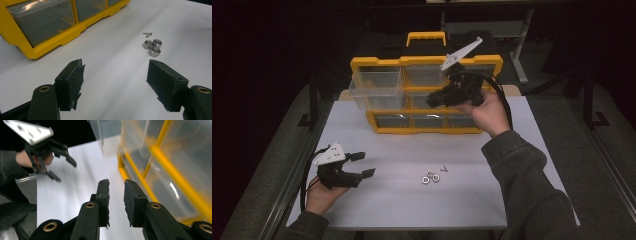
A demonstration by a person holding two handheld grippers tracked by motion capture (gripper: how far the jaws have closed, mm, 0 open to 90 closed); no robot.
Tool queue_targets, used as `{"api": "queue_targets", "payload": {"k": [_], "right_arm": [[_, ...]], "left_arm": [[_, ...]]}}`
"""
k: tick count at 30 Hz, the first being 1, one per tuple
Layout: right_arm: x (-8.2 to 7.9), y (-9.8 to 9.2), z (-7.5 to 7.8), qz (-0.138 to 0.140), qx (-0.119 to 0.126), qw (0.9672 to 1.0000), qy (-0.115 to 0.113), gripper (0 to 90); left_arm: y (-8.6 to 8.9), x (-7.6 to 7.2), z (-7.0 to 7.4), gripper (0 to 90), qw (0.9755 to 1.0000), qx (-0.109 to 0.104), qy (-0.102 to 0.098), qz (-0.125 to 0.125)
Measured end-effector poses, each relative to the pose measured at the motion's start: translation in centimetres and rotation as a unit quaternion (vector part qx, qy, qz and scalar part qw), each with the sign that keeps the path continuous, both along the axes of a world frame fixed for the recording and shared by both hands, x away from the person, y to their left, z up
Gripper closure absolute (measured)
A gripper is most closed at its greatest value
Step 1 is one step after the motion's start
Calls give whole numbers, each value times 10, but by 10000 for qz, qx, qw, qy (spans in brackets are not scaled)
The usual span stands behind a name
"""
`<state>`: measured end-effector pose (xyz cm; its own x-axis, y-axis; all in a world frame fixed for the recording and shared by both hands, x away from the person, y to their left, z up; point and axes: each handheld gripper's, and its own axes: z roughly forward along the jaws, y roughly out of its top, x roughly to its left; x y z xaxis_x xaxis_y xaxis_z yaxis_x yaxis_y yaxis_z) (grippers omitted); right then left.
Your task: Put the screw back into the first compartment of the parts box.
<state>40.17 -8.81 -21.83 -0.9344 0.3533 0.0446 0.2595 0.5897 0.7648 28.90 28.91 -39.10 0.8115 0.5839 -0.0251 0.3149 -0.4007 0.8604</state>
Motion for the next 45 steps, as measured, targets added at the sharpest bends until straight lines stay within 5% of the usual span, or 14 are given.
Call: {"api": "queue_targets", "payload": {"k": [4,5,12,15,18,29,45], "right_arm": [[-6,-7,-18,-98,-15,9999,119,716],[-12,-11,-34,-206,-20,9994,290,701],[-21,-20,-71,-280,-134,9987,406,687],[-22,-21,-82,-231,-224,9991,285,683],[-29,-21,-97,-428,-213,9971,585,670],[-39,-18,-148,-601,-522,9935,817,653],[-40,-9,-198,-741,-866,9866,1169,702]], "left_arm": [[0,0,0,290,10000,-3,7,-6],[0,0,0,290,10000,4,6,-12],[0,0,0,290,10000,15,6,-5],[0,0,-1,290,10000,32,9,-6],[0,0,-1,290,10000,9,43,10],[1,1,-1,290,10000,67,12,-27],[0,0,-1,289,10000,35,49,13]]}}
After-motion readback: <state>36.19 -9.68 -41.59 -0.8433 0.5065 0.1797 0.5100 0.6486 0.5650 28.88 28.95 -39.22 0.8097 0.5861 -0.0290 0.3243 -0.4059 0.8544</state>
